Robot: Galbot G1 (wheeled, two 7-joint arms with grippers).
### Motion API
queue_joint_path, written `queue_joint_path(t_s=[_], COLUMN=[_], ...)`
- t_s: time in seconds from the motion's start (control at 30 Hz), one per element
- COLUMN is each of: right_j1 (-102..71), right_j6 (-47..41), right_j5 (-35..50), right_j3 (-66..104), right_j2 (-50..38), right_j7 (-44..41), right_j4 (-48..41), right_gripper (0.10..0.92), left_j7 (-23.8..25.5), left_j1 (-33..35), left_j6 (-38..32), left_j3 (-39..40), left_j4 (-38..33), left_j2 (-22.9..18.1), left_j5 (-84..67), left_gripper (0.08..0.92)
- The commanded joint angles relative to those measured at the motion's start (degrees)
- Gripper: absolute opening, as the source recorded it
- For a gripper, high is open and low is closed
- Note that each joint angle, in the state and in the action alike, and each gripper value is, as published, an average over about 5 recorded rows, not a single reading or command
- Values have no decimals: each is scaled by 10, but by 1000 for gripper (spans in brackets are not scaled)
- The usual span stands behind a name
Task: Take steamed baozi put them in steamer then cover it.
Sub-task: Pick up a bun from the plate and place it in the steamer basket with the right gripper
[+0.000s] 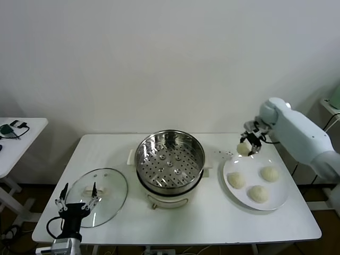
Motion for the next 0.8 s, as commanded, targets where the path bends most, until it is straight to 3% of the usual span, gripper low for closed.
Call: queue_joint_path(t_s=[0.03,0.43,0.8], right_j1=[183,152,54], right_j6=[97,163,210], right_j5=[57,-8,-145], right_j3=[-133,-147,-127], right_j2=[56,190,262], right_j7=[-36,-8,33], right_j4=[78,175,153], right_gripper=[686,687,687], left_j7=[0,-9,-9], left_j1=[5,17,18], left_j6=[0,1,3], left_j3=[1,5,4], left_j4=[-3,-3,-2], left_j2=[-1,-2,2], left_j5=[-4,-11,-12], left_gripper=[823,823,823])
